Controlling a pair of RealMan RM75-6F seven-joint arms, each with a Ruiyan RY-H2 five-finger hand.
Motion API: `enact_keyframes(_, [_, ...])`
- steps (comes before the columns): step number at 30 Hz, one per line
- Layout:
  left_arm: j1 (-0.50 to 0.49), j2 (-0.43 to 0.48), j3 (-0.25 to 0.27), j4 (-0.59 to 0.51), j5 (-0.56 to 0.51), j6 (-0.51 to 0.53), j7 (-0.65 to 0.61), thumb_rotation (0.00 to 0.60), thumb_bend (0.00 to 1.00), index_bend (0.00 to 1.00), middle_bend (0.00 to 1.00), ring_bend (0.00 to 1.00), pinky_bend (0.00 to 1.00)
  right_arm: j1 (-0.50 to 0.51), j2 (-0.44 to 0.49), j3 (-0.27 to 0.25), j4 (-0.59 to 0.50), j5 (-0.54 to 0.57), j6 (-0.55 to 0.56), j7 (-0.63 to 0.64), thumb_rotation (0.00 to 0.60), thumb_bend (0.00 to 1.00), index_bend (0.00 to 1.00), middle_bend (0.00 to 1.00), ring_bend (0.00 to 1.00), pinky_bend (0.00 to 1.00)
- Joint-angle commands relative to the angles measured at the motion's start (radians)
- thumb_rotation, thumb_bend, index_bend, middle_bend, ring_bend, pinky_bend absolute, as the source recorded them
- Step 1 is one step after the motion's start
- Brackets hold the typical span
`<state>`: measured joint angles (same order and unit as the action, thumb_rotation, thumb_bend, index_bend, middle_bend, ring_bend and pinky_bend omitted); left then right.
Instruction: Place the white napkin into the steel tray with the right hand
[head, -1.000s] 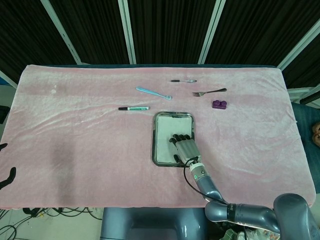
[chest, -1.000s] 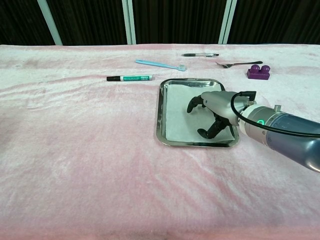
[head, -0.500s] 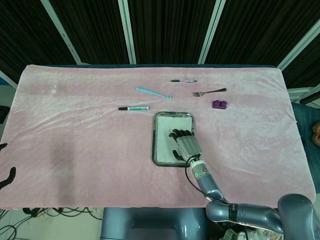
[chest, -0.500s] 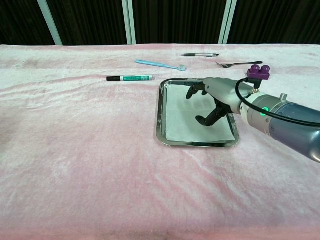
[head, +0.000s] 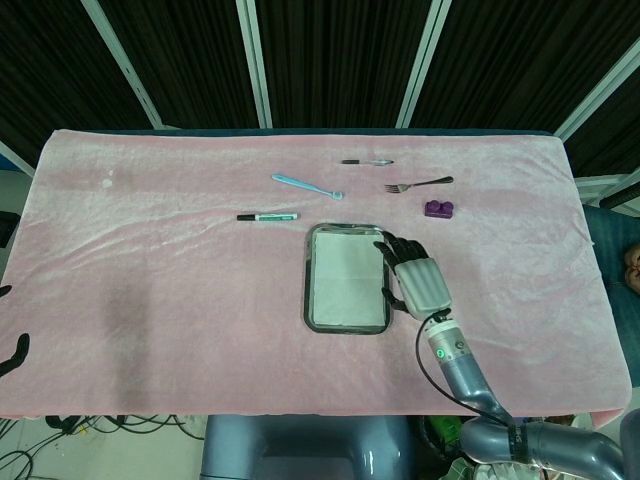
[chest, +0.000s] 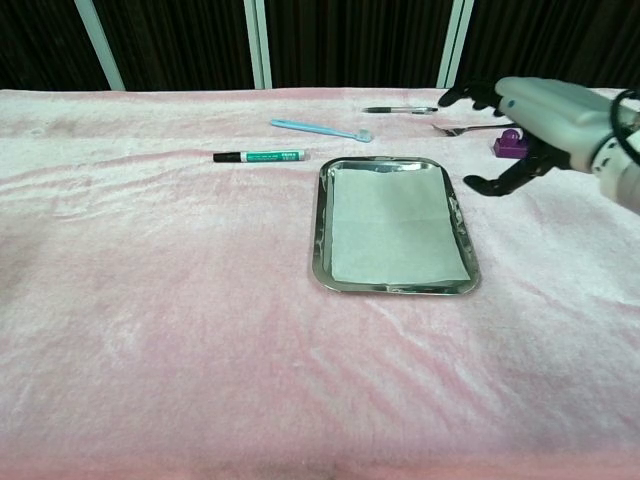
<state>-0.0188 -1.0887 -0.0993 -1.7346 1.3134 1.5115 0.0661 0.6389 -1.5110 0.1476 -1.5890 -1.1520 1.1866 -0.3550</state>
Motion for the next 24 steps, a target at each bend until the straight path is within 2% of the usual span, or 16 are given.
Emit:
enact_keyframes(1, [0.002,-0.003,-0.002,0.000,0.005,0.009,0.004,0.600,0.40,0.15,0.05,0.00,0.00,-0.116,0.113,-0.101,-0.020,-0.174,0.136,0.102,0.600,0.25,0.14,0.05,0.11,0.15])
enact_keyframes(5, [0.001,-0.009,-0.001,0.001,0.014,0.016,0.015,0.600,0.40,0.15,0.05,0.00,0.00,-0.211,0.156,-0.163,-0.011,-0.259,0.251,0.137,0.600,0.25,0.12,0.05,0.11,0.15])
enact_keyframes(9, [0.001,-0.013,0.000,0.004,0.018,0.018,0.024,0.600,0.40,0.15,0.05,0.00,0.00,-0.309,0.176,-0.202,0.016,-0.281,0.342,0.176,0.600,0.25,0.12,0.05,0.11,0.15])
enact_keyframes(18, [0.003,-0.011,-0.004,0.008,0.011,0.019,0.020,0.600,0.40,0.15,0.05,0.00,0.00,-0.429,0.167,-0.234,0.091,-0.289,0.417,0.181,0.600,0.25,0.10,0.05,0.11,0.15])
enact_keyframes(24, [0.002,-0.011,-0.008,0.017,0.004,0.018,0.024,0.600,0.40,0.15,0.05,0.00,0.00,-0.481,0.197,-0.244,0.082,-0.321,0.446,0.198,0.600,0.25,0.10,0.05,0.11,0.15])
